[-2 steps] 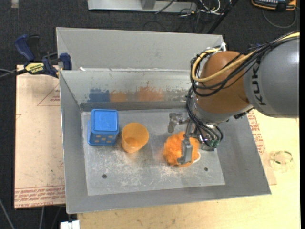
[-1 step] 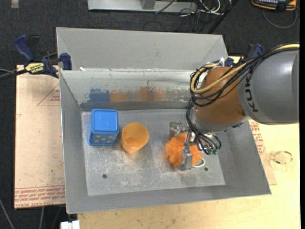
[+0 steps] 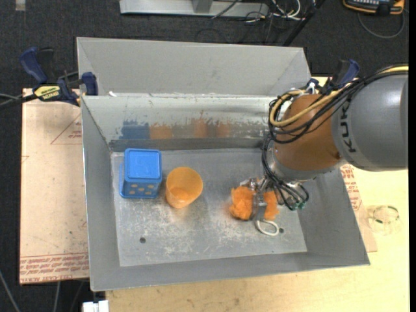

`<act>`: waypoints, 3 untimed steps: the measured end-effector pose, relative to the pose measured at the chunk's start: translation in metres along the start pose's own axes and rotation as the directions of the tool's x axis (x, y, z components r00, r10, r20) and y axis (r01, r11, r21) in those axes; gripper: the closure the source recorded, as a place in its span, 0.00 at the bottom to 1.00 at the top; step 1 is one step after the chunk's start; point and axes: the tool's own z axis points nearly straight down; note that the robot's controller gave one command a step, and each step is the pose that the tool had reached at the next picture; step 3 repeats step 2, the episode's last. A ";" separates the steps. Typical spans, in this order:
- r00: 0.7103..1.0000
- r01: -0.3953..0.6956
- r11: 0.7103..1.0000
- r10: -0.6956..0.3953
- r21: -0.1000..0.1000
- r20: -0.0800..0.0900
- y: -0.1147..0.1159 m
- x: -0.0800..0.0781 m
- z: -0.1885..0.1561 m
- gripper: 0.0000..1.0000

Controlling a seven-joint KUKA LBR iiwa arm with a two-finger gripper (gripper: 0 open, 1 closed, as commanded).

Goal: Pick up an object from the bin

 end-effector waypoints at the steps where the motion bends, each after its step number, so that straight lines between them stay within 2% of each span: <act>1: 1.000 0.000 1.000 0.000 0.000 0.000 0.000 0.000 0.000 1.00; 2: 0.999 0.043 0.999 -0.043 0.003 0.012 -0.022 -0.012 -0.179 1.00; 3: 0.999 0.043 0.999 -0.043 0.003 0.012 -0.022 -0.012 -0.179 1.00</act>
Offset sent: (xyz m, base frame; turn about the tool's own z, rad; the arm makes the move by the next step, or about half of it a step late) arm 0.0102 -0.0206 0.1751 -0.0462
